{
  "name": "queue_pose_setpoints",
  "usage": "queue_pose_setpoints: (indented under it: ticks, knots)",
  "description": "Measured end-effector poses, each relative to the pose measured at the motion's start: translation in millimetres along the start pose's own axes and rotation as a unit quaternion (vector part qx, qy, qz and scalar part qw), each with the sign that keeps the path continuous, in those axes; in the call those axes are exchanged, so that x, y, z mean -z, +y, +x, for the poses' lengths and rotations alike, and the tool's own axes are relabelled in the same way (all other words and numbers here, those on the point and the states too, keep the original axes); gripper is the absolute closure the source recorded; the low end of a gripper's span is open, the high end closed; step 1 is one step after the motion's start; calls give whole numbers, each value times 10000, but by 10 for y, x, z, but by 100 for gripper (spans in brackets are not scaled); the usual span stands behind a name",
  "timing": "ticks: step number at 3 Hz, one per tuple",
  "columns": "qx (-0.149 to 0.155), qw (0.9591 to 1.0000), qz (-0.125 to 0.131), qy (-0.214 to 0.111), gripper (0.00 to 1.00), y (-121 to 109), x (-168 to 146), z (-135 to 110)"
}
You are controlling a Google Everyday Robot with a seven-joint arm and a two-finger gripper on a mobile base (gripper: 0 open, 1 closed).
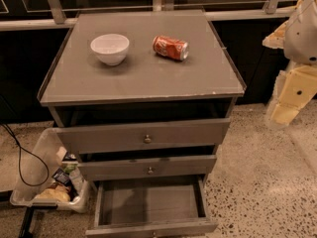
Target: Close bottom drawer
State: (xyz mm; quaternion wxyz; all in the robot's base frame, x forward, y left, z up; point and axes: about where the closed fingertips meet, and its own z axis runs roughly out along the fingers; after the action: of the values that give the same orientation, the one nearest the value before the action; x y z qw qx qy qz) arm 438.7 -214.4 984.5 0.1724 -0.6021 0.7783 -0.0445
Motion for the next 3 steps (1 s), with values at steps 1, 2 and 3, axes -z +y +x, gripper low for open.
queue_pose_setpoints:
  ticks: [1,2,3]
  knots:
    - [0,10000,0,0,0,0,0,0]
    - [28,9999,-66,-112,0,54,-81,-12]
    - [147,9987,-140,-467,0,272,-325,1]
